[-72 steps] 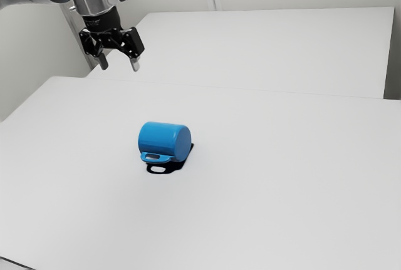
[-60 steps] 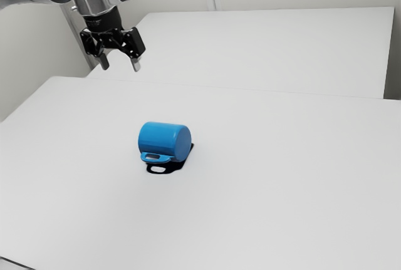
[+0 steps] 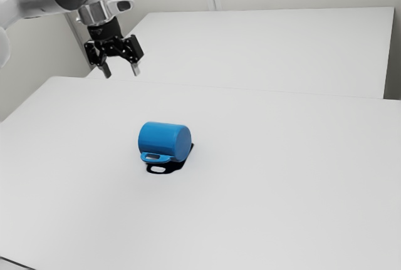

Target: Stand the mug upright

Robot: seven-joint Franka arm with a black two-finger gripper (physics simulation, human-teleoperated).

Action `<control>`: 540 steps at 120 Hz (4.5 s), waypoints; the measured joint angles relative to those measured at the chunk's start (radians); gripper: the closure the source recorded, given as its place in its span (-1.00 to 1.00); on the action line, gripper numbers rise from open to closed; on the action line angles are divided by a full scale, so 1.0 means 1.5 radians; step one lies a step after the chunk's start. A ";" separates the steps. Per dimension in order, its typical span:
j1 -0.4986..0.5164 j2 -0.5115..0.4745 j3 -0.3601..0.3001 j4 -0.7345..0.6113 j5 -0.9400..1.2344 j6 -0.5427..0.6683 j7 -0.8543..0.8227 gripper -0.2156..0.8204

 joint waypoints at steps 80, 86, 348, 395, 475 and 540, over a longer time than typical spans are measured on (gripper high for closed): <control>0.096 0.081 -0.005 -0.141 -0.140 0.160 0.151 -0.58; 0.098 0.092 -0.006 -0.143 -0.150 0.178 0.166 -0.58; 0.044 -0.101 -0.037 -0.343 -0.227 0.266 0.468 0.93; -0.030 -0.224 -0.031 -0.496 0.020 0.342 0.245 0.93; -0.044 -0.195 -0.034 -0.636 0.090 0.624 0.030 0.92; -0.056 -0.195 -0.037 -0.629 0.062 0.631 -0.007 -0.20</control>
